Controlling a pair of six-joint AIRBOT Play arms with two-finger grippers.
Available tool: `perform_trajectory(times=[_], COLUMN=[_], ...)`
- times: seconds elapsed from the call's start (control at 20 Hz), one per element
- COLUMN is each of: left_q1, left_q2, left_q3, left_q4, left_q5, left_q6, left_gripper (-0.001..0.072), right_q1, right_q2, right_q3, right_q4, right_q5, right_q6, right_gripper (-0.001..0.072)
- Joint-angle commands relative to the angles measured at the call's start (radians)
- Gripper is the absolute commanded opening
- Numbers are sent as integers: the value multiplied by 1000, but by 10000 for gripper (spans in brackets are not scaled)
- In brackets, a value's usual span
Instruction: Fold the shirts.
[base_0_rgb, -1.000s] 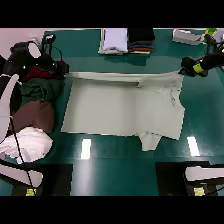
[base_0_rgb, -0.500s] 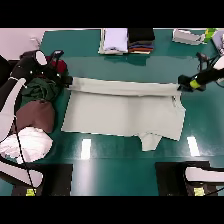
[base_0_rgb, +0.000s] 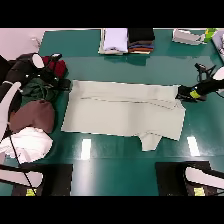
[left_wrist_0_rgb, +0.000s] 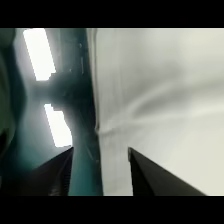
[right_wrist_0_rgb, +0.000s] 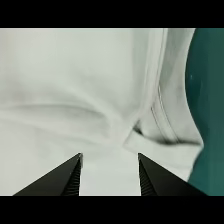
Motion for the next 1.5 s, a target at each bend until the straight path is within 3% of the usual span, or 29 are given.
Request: perform_trajectory(times=[0.0,0.05,0.3,0.65,0.7,0.8,0.9,1.0,1.05,1.1,1.15,1.45], left_q1=[0,0,0,0,0,0,0,0,0,0,0,0], left_q2=[132,177,327,347,347,347,347,347,347,347,346,290], left_q3=[-103,-170,-459,-544,-544,-544,-544,-545,-545,-546,-548,-619], left_q4=[33,21,-14,-18,-18,-18,-11,-8,0,3,3,-71], left_q5=[-55,-43,27,38,37,36,27,20,19,22,23,-4], left_q6=[-23,-32,-61,-61,-61,-61,-58,-45,-44,-45,-45,-45], left_gripper=[408,408,408,409,409,409,409,410,434,604,631,630], right_q1=[-31,-34,59,362,396,437,457,463,464,464,463,461], right_q2=[155,194,340,296,268,222,186,175,181,196,220,333], right_q3=[-104,-156,-428,-552,-552,-552,-552,-552,-552,-552,-552,-552], right_q4=[-2,1,78,113,112,111,109,109,113,111,111,109], right_q5=[101,130,167,67,44,6,-2,-5,-5,-5,-5,-23], right_q6=[-3,-3,50,181,187,199,198,198,199,199,199,221], right_gripper=[505,556,551,546,502,481,335,39,18,18,18,18])
